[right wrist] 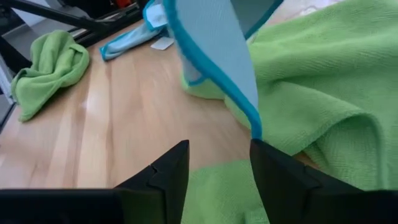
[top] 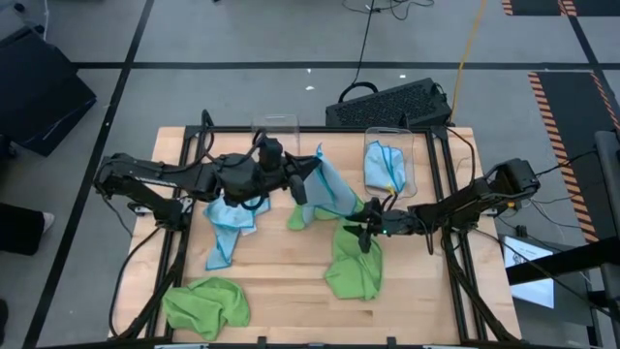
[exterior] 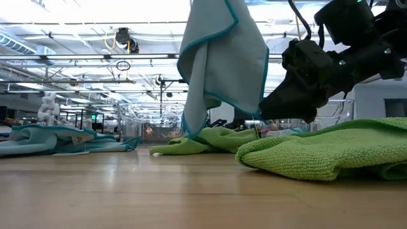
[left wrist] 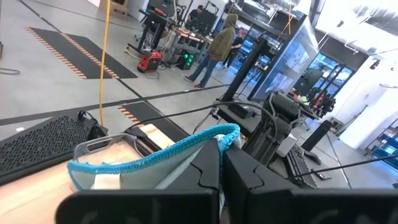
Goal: Fold microfiber towels
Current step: Fold the right blue microfiber towel
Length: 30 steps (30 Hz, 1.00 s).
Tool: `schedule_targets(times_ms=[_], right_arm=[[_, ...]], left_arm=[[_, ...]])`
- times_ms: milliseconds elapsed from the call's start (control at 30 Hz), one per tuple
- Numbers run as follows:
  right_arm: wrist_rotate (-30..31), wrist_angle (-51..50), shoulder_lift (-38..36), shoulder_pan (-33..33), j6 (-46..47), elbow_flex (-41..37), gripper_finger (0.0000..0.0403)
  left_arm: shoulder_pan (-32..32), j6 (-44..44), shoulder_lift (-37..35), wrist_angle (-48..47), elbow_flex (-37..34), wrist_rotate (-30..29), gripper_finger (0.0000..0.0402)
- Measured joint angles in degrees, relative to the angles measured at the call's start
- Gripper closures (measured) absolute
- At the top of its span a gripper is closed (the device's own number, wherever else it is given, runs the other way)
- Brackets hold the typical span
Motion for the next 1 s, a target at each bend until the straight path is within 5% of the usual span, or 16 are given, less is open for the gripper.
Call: schedule_targets(times_ms=[833,1000], right_arm=[[2.9,8.0,0.0,1.3,-2.3,0.0,0.0263],[-1.9,8.1,0.0,1.2,-5.9,2.7,0.0263]], left_arm=[[0.1,2.2,-2.2,0.1,0.0,0.0,0.0399],[0.1,2.1,-2.2,0.1,0.0,0.0,0.0397]])
